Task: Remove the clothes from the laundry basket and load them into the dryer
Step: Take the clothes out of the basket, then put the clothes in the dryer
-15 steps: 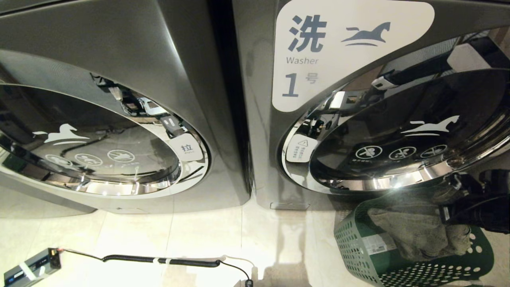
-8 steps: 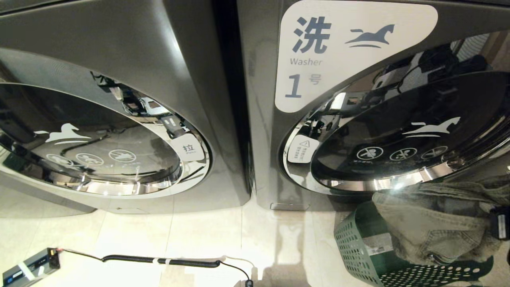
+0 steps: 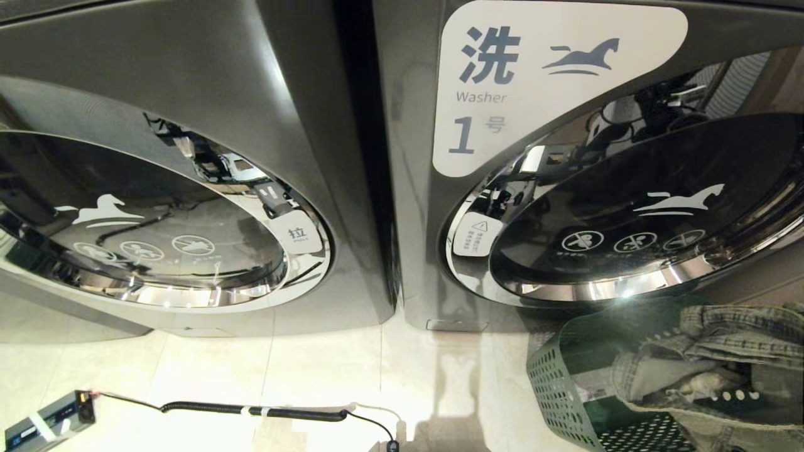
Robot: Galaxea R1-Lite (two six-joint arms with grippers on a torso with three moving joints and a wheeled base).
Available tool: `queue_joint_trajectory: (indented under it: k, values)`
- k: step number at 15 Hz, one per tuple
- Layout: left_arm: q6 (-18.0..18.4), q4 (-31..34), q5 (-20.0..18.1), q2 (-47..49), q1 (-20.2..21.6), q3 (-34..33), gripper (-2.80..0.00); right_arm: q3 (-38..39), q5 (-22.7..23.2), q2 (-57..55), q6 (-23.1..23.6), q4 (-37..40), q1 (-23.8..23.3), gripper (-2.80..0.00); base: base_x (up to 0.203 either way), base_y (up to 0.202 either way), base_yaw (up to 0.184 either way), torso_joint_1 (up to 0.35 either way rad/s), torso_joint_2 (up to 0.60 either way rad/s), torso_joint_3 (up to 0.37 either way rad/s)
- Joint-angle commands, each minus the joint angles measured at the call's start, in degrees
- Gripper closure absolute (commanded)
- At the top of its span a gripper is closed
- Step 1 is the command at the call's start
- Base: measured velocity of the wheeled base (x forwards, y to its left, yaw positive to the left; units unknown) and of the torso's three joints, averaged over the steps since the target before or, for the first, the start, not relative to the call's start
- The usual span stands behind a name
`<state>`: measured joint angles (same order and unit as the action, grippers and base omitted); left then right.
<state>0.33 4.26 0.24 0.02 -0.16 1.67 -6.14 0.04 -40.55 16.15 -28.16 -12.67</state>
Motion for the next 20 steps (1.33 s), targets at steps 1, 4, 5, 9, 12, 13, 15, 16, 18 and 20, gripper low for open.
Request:
queue_joint_trajectory:
  k: [1, 4, 5, 9, 12, 13, 15, 16, 18, 20]
  values:
    - [0.02, 0.05, 0.02, -0.20, -0.02, 0.00, 0.00, 2.03, -2.44, 7.57, -2.48, 0.35, 7.63, 0.00, 0.000, 0.000, 0.000, 0.000, 0.00, 0.000]
    - [-0.07, 0.04, 0.02, -0.20, -0.02, 0.00, 0.00, 5.02, -10.10, 19.52, -11.78, 10.82, 20.46, 0.00, 0.000, 0.000, 0.000, 0.000, 0.00, 0.000]
    - [-0.07, -0.04, 0.02, -0.20, -0.02, 0.00, 0.00, 4.88, -10.89, 23.04, -14.73, 15.78, 21.23, 0.00, 0.000, 0.000, 0.000, 0.000, 0.00, 0.000]
    - [-0.07, -0.04, 0.02, -0.20, -0.02, 0.00, 0.00, 5.41, -12.21, 24.91, -22.61, 21.25, 23.13, 0.00, 0.000, 0.000, 0.000, 0.000, 0.00, 0.000]
    - [-0.07, -0.04, 0.02, -0.20, -0.02, 0.00, 0.00, 6.12, -14.09, 24.91, -14.33, 15.10, 23.13, 0.00, 0.000, 0.000, 0.000, 0.000, 0.00, 0.000]
    - [-0.07, -0.04, 0.02, -0.20, -0.02, 0.00, 0.00, 6.13, -14.62, 24.91, -12.26, 10.55, 23.13, 0.00, 0.000, 0.000, 0.000, 0.000, 0.00, 0.000]
    - [-0.07, -0.04, 0.02, -0.20, -0.02, 0.00, 0.00, 6.15, -14.79, 24.91, -9.54, 2.99, 23.18, 0.00, 0.000, 0.000, 0.000, 0.000, 0.00, 0.000]
    - [-0.07, -0.04, 0.02, -0.20, -0.02, 0.00, 0.00, 6.14, -14.63, 24.91, -7.94, -1.06, 23.21, 0.00, 0.000, 0.000, 0.000, 0.000, 0.00, 0.000]
    - [-0.07, -0.04, 0.02, -0.20, -0.02, 0.00, 0.00, 6.14, -14.48, 24.91, -6.49, -6.74, 23.22, 0.00, 0.000, 0.000, 0.000, 0.000, 0.00, 0.000]
    - [-0.07, -0.04, 0.02, -0.20, -0.02, 0.00, 0.00, 6.14, -14.62, 24.91, -6.40, -5.57, 23.22, 0.00, 0.000, 0.000, 0.000, 0.000, 0.00, 0.000]
